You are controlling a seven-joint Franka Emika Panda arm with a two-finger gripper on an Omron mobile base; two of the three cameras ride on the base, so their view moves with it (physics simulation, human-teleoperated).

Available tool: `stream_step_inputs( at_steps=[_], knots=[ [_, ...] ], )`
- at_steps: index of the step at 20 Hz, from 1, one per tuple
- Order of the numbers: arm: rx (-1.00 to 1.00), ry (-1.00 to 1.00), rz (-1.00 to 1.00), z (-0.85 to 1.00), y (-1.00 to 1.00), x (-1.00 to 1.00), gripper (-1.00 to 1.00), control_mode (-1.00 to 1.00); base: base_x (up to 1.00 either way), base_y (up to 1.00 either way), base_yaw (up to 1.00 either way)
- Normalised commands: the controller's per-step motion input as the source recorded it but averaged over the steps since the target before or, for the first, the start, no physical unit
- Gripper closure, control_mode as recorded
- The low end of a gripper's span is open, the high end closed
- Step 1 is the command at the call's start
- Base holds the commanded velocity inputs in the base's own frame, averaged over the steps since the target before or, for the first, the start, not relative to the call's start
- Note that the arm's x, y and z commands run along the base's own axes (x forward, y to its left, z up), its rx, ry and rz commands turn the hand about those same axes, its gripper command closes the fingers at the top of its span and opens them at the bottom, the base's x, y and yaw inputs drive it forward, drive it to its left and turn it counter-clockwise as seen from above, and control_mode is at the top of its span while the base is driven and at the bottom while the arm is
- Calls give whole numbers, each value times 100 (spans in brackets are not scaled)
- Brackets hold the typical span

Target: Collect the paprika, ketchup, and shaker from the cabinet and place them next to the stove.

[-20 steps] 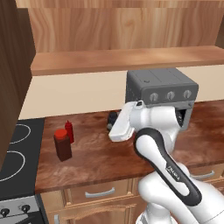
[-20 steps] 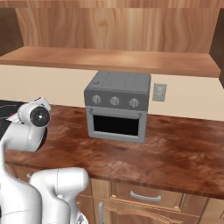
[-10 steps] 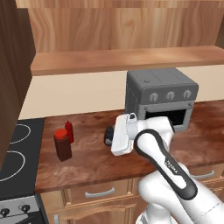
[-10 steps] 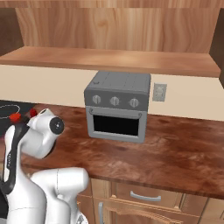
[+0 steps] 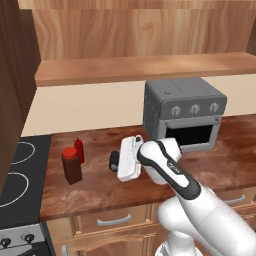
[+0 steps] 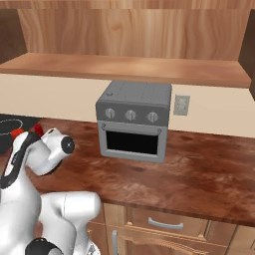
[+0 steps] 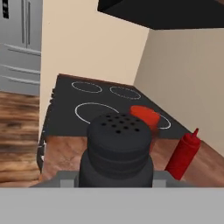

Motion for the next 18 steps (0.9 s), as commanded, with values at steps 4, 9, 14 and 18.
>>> stream_step_inputs(
  at_steps=[4, 9, 14, 18],
  knots=[
    [0, 0, 9, -57, 9, 42, 100, -100, 0, 0, 0],
    [0, 0, 5, -37, 20, 41, 100, -100, 0, 0, 0],
    [0, 0, 1, -28, 31, 36, 100, -100, 0, 0, 0],
    [0, 0, 4, -35, 24, 36, 100, -100, 0, 0, 0]
  ],
)
